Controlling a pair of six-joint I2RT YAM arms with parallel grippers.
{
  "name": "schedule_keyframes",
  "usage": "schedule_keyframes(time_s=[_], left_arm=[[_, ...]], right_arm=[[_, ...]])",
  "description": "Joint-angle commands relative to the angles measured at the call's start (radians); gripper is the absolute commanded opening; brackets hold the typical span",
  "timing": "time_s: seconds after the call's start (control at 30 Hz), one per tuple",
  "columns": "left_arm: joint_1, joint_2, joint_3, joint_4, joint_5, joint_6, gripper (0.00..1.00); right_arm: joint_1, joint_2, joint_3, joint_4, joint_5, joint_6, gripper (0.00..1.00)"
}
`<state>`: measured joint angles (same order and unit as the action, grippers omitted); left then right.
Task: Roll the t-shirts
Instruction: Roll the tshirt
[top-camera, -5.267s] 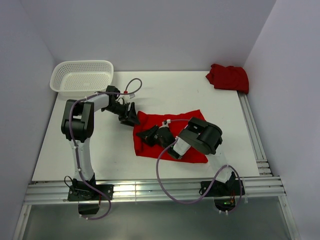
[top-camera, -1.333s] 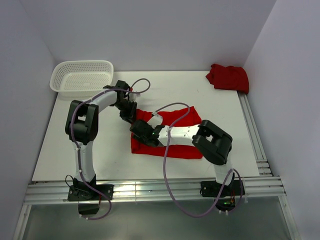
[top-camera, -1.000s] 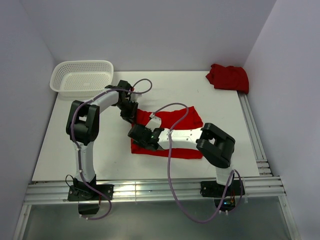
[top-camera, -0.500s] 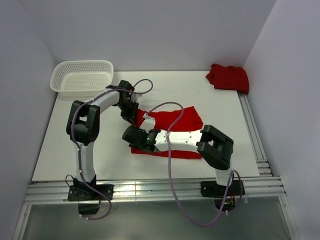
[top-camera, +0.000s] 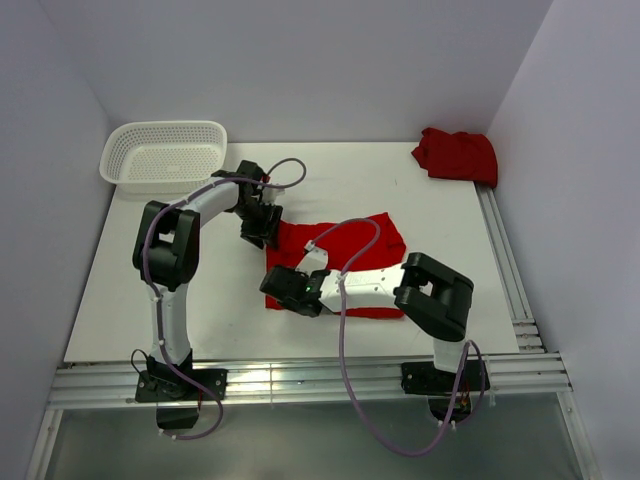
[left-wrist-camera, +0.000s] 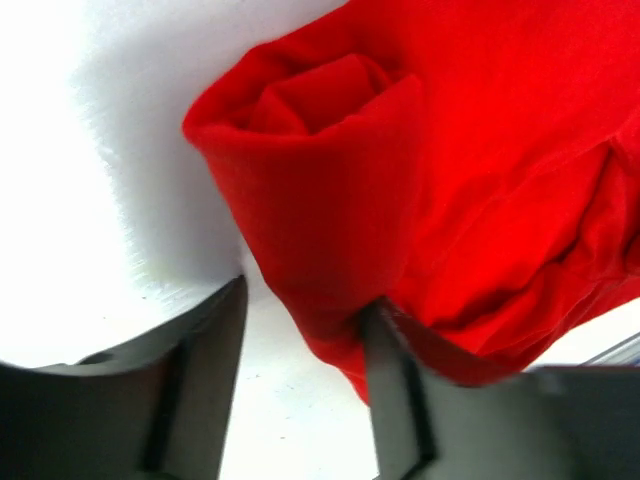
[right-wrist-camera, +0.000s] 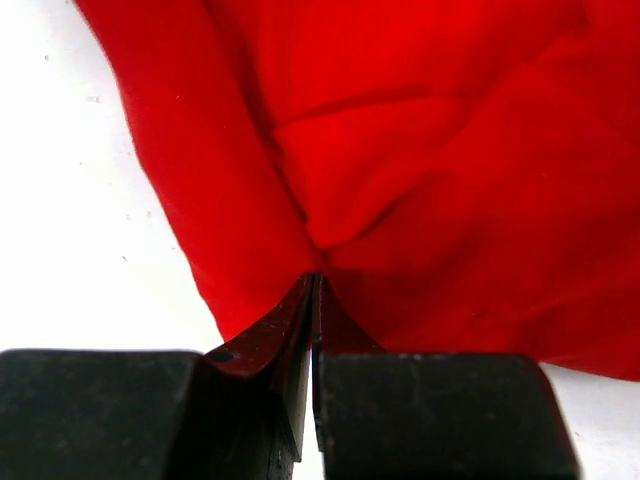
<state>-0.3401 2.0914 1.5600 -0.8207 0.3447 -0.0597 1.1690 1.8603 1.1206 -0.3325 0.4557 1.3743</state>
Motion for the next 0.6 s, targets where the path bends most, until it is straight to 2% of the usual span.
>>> schedule_keyframes(time_s=[0.0,0.03,0.13,0.4,0.57], left_arm=[[0.015,-0.053,0.038,-0.001,0.046,0.029,0.59],[0.021,-0.065,0.046,-0.005,0.071,0.035,0.64],[0.053,-0.085,0.064,-0.018,0.167,0.047,0.68],[0.186,-0.096,-0.003,0.000,0.450,0.106,0.70],[0.207,-0.053,-0.102,0.049,0.576,0.153,0.70]], right_arm=[[0.012,-0.041,-0.054,-0.008,0.009,0.052,0.06],[0.014,-0.041,-0.071,-0.002,0.000,0.057,0.06],[0.008,-0.035,-0.079,0.012,-0.012,0.060,0.06],[-0.022,-0.039,-0.137,0.128,-0.080,0.049,0.04],[-0.043,-0.055,-0.191,0.193,-0.115,0.045,0.03]])
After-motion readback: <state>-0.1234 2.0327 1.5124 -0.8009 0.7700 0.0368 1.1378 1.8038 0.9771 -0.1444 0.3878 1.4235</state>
